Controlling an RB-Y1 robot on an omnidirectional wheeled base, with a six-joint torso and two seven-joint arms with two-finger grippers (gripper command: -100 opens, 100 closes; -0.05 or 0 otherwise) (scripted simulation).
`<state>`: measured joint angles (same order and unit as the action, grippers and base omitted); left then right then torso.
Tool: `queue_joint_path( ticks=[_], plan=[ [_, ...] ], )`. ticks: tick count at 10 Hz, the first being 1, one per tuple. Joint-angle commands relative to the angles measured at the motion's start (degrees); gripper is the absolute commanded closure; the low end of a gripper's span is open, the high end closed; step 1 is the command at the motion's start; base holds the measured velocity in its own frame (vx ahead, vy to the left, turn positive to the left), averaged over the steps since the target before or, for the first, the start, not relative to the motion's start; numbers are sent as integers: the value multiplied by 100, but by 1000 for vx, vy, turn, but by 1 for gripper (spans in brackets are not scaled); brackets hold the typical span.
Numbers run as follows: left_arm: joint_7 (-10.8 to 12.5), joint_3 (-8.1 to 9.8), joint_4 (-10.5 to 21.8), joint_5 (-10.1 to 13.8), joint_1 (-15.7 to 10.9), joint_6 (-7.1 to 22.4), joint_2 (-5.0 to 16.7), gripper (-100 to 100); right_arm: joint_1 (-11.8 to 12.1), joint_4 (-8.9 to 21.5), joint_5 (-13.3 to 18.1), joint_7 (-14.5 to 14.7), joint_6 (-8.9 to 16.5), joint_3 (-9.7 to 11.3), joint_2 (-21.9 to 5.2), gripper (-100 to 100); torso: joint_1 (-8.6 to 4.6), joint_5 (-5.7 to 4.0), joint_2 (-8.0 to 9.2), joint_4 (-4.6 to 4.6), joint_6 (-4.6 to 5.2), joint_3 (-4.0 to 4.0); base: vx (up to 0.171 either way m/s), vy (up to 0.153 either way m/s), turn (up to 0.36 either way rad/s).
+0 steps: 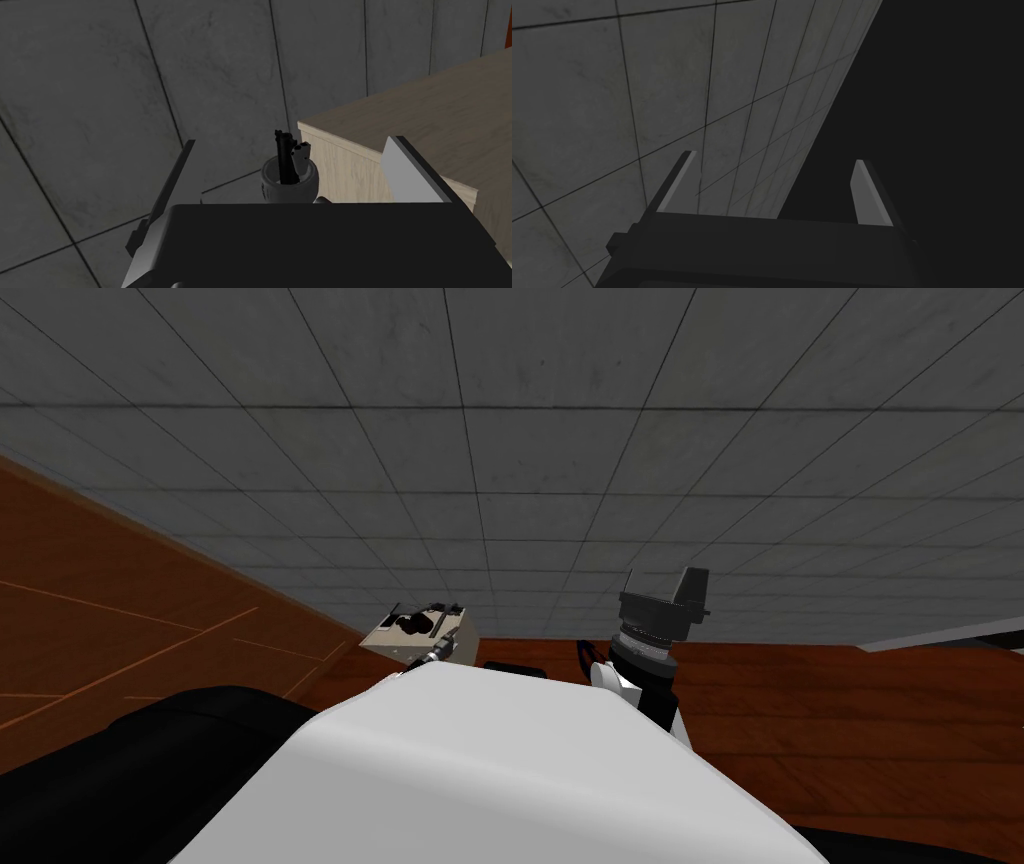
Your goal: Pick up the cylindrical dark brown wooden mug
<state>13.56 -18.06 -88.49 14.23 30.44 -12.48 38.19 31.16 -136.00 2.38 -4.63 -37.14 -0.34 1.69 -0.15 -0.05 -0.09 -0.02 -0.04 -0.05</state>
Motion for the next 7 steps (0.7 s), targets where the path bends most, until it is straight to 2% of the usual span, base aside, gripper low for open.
queue_joint_path(
  ticks=[1,2,3,5,6,7],
  plan=[
    [-35,-108,268,108,29,136,180,-100,0,0,0,0,0,0,0,0,0,0,0,0,0,0,45,-39,-75],
    [-59,-209,529,200,24,209,340,-100,0,0,0,0,0,0,0,0,3,1,-2,0,3,-1,70,-59,-150],
    [-59,-209,529,200,24,209,340,-100,0,0,0,0,0,0,0,0,-3,0,-8,-1,2,-4,63,-45,-39],
    [-140,-397,941,373,4,334,636,-100,0,0,0,0,0,0,0,0,3,1,-11,-2,3,-6,81,-34,-109],
    [-140,-397,1056,373,4,334,636,-100,0,0,0,0,0,0,0,0,5,1,-17,-3,3,-9,63,-26,-43],
    [-193,-484,1214,453,-11,387,769,-100,0,0,0,0,0,0,0,0,7,1,-11,-2,1,-7,61,-30,-72]
  ],
)
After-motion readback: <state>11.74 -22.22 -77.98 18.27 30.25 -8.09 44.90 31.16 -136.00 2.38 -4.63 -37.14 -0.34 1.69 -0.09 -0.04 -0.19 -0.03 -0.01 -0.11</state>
